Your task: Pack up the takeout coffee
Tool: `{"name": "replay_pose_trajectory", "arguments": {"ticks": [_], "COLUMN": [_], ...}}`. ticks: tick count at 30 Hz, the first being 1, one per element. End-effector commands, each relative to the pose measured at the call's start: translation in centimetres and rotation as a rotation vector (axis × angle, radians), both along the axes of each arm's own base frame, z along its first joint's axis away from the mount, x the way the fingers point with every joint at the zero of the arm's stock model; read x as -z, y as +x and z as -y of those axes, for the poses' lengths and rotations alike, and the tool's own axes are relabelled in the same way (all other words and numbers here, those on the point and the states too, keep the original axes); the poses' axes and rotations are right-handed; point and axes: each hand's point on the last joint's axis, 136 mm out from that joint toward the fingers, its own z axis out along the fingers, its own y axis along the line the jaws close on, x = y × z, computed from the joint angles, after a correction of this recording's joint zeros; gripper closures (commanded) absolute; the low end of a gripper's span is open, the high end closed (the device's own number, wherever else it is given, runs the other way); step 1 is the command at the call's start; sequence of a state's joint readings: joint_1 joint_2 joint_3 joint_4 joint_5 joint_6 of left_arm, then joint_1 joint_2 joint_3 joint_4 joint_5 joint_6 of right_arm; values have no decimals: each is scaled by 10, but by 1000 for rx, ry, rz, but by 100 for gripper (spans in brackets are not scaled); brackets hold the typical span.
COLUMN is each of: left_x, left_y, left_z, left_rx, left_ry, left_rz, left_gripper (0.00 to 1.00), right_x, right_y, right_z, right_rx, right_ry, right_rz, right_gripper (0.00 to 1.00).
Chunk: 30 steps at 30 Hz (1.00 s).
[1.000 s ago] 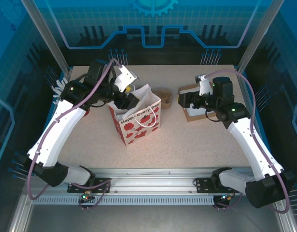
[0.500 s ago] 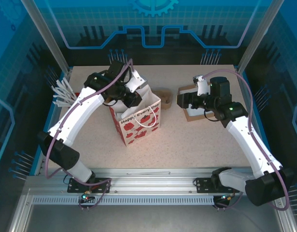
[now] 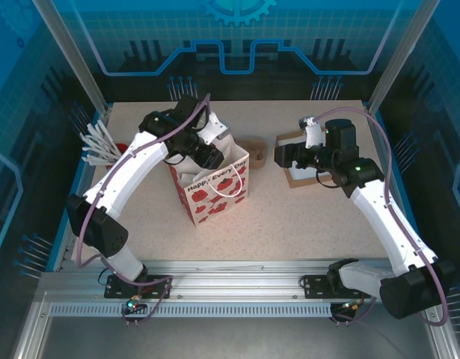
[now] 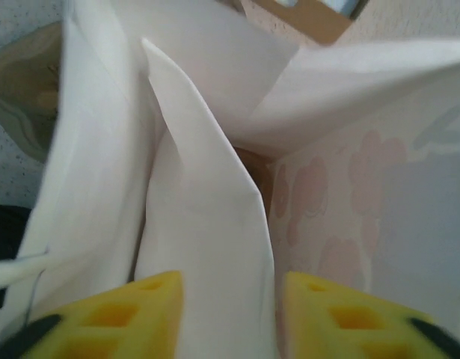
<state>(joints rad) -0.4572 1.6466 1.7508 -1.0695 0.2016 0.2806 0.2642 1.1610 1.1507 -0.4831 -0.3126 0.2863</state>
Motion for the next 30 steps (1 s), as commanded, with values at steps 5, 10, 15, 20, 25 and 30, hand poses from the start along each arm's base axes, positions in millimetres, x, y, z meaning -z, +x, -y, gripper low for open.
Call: {"name": "replay_pose_trajectory", "arguments": {"ticks": [5,10,15,20,25,30], "left_x": [-106,-130,-100,-34,48,112], "left_y": [-12,-6,-15,-18,0,12], "left_z": [-17,-88,-197,-267,-284,-283], "left_rx": [-116,-451,-921,-1208,-1275,-1240], "left_ry": [-258,-374,-354,-276,-227,-175], "left_rz": [322,517,684,701,632,608], "left_gripper": [33,20,5,1,1,1], "right_x": [-9,-4,14,57,105,150], "right_y": [-6,3,15,28,35,44], "right_z": [13,44,91,131,159,163], "right_rx": [44,176,389,563,648,629], "right_ry": [-92,-241,-429,-508,-485,-459], "right_rz": [52,97,164,180,133,117], "right_gripper": [17,15,8,0,0,0]}}
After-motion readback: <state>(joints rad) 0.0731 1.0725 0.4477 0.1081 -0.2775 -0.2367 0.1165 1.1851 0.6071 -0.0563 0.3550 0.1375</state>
